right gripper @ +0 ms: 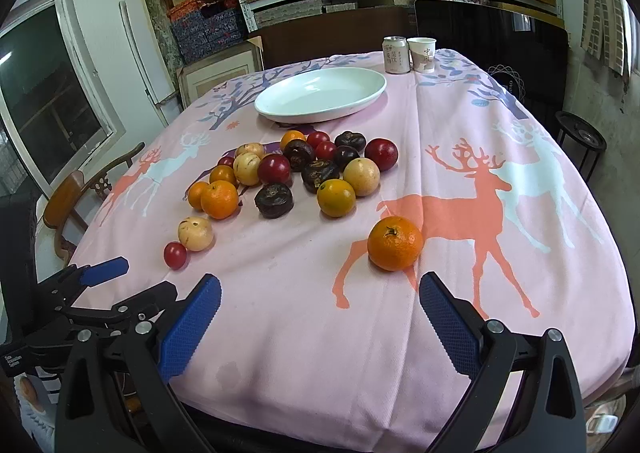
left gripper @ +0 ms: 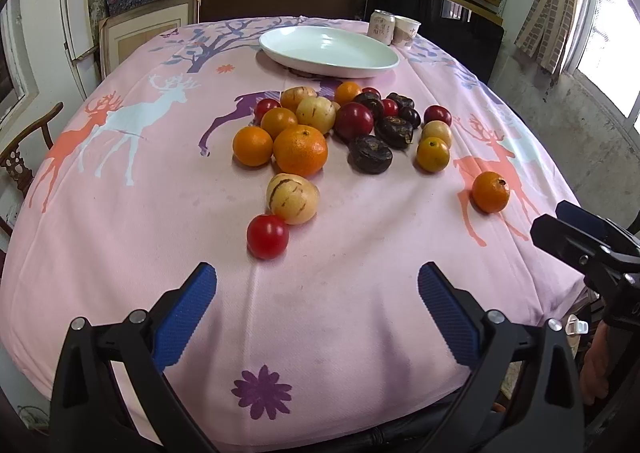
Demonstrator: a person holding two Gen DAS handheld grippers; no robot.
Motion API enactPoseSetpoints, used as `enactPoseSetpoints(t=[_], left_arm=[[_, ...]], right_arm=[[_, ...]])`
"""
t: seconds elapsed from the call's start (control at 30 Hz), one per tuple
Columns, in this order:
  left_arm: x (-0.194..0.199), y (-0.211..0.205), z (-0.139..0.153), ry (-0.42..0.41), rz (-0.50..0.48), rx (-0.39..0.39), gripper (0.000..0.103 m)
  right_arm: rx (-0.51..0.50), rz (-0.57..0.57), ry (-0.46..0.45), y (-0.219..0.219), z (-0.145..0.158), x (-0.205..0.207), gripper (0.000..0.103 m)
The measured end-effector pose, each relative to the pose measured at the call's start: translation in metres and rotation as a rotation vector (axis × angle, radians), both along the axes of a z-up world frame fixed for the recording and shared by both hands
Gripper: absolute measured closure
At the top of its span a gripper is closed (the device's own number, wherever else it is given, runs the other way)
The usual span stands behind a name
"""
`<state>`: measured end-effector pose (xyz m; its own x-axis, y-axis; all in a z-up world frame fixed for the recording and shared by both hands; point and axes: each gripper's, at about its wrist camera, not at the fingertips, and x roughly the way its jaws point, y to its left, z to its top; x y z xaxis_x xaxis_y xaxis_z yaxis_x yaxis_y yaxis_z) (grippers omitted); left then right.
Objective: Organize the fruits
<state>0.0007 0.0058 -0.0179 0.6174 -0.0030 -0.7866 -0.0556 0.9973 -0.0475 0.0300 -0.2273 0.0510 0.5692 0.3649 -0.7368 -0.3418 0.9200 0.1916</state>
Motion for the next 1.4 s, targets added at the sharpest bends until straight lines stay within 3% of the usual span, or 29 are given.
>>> enactPoseSetpoints(t=[0.07,0.23,0.37,0.43,0.53,0.67,0.8,0.9,1.03,1.13,1.27,1.3,1.33,1.4], left_arm=[[0.000,0.002,-0.001,-0.028,-0.004,-0.024,0.004],[0.007,0.019,-0.011,0.051,0.027,-0.061,0.004],[0.008,0.036,-0.020,0.001,0.027,-0.105,0.004],[0.012,0.041,-0.026,0.019,0.003,-0.137,0.004],[0.021,0.041,-0.036,0.078,-0.021,-0.143,0.004],[0.027,0.036,-0.039,0.069,-0.053,-0.118,0.004],[0.036,0.031,-0.039,0.063,-0.089,-0.112,0.004],[0.044,0.032,-0.040,0.068,-0.081,-0.077,0.004],[0.055,0.039,-0.044,0.098,-0.065,-0.092,0.005],[0.056,0.036,-0.039,0.079,-0.062,-0.061,0.005],[0.061,0.036,-0.044,0.103,-0.060,-0.078,0.005],[0.060,0.033,-0.044,0.092,-0.065,-0.054,0.010],[0.059,0.029,-0.043,0.082,-0.081,-0.029,0.030],[0.058,0.025,-0.041,0.064,-0.098,-0.017,0.047]], right_arm=[[0.002,0.005,-0.008,-0.001,0.000,-0.001,0.003],[-0.015,-0.006,-0.050,-0.001,-0.008,-0.004,0.003],[-0.018,0.019,-0.130,-0.003,-0.014,-0.012,0.003],[-0.016,0.033,-0.148,-0.003,-0.018,-0.015,0.003],[-0.023,0.027,-0.115,0.002,-0.025,-0.013,0.003],[-0.027,-0.008,-0.091,-0.007,-0.031,-0.006,0.003],[0.033,-0.002,-0.057,-0.019,-0.032,-0.003,0.003],[0.048,-0.031,-0.033,-0.032,-0.037,0.008,0.003],[0.127,-0.030,0.013,-0.047,-0.046,0.022,0.003],[0.101,-0.055,-0.018,-0.049,-0.045,0.023,0.003],[0.112,-0.032,-0.005,-0.050,-0.047,0.026,0.003],[0.116,-0.037,-0.006,-0.052,-0.047,0.026,0.003],[0.114,-0.043,-0.008,-0.053,-0.047,0.026,0.003],[0.103,-0.046,-0.014,-0.055,-0.046,0.027,0.003]])
